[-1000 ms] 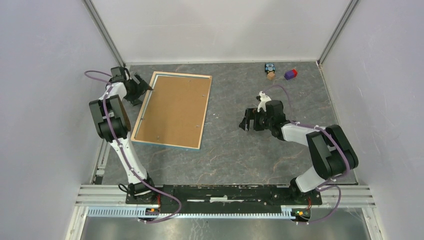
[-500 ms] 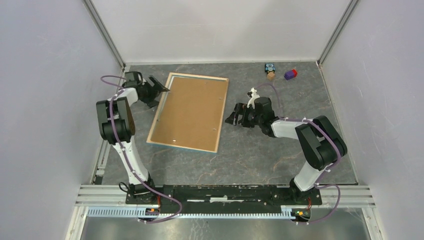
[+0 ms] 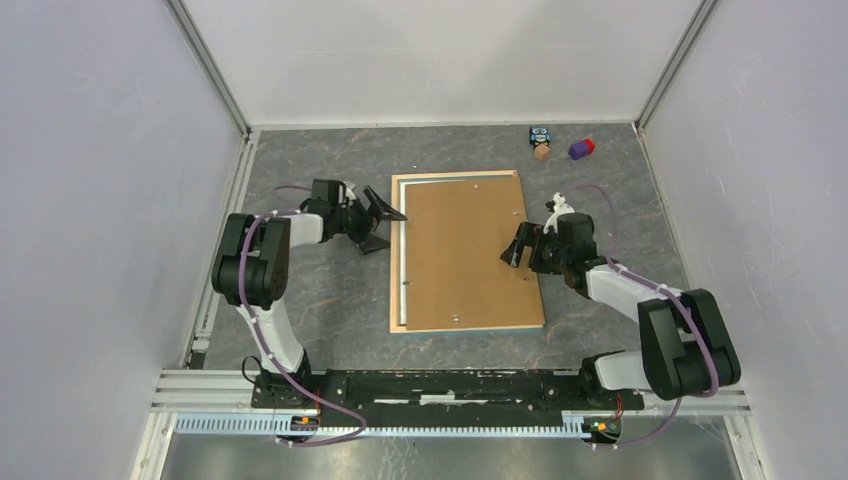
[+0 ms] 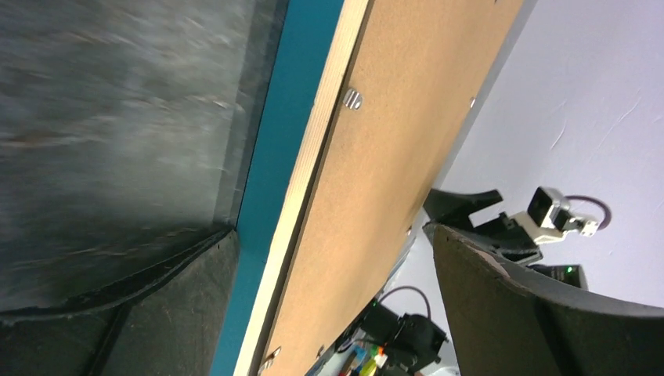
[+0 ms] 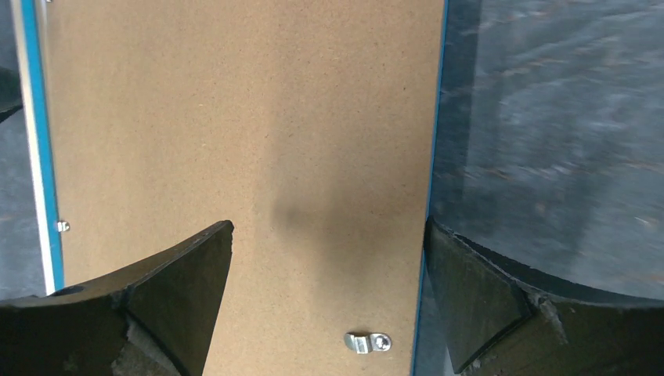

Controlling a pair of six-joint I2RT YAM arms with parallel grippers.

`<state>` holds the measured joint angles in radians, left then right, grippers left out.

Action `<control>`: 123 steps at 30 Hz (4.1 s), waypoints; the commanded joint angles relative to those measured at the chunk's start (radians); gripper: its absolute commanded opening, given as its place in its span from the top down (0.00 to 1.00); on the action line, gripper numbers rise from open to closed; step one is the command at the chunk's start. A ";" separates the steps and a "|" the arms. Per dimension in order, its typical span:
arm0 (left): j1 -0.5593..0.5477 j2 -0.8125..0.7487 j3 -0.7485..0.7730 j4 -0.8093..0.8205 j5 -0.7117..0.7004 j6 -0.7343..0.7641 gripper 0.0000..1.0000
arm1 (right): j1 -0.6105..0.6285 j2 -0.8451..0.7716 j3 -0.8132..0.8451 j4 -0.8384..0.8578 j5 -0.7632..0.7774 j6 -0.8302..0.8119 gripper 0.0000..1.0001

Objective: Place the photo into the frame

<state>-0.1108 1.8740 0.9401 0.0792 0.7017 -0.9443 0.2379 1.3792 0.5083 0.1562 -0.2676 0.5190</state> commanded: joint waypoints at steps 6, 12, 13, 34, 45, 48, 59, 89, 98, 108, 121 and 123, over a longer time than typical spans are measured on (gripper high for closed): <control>-0.125 0.064 0.039 -0.142 0.007 0.037 0.00 | -0.073 -0.149 0.026 -0.220 0.058 -0.254 0.02; -0.153 0.064 0.066 -0.195 -0.028 0.069 0.00 | -0.072 -0.152 0.049 -0.193 0.004 -0.279 0.04; -0.152 0.064 0.070 -0.205 -0.037 0.073 0.00 | -0.073 -0.157 0.053 -0.199 0.009 -0.283 0.04; -0.151 0.071 0.126 -0.281 -0.091 0.116 0.00 | -0.072 -0.218 0.070 -0.317 0.153 -0.296 0.03; -0.152 0.067 0.132 -0.287 -0.094 0.125 0.00 | -0.072 -0.185 0.046 -0.286 0.038 -0.293 0.05; -0.151 0.070 0.132 -0.285 -0.090 0.123 0.00 | -0.073 -0.176 0.043 -0.284 0.045 -0.294 0.05; -0.152 0.073 0.131 -0.281 -0.091 0.122 0.00 | -0.074 -0.181 0.035 -0.270 0.006 -0.290 0.06; -0.152 0.077 0.131 -0.272 -0.081 0.118 0.00 | -0.072 -0.179 0.019 -0.261 0.055 -0.288 0.06; -0.151 0.080 0.132 -0.269 -0.074 0.113 0.00 | -0.074 -0.152 0.000 -0.226 0.014 -0.278 0.07; -0.151 0.082 0.132 -0.269 -0.073 0.113 0.00 | -0.073 -0.192 0.029 -0.271 0.050 -0.290 0.08; -0.151 0.082 0.132 -0.270 -0.078 0.115 0.00 | -0.073 -0.131 0.003 -0.212 -0.002 -0.277 0.08; -0.151 0.082 0.133 -0.271 -0.077 0.115 0.00 | -0.073 -0.129 0.003 -0.209 -0.009 -0.276 0.08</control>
<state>-0.2577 1.9194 1.0721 -0.1497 0.6830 -0.8879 0.1616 1.2404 0.5194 -0.0994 -0.2352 0.2379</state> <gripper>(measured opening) 0.996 0.922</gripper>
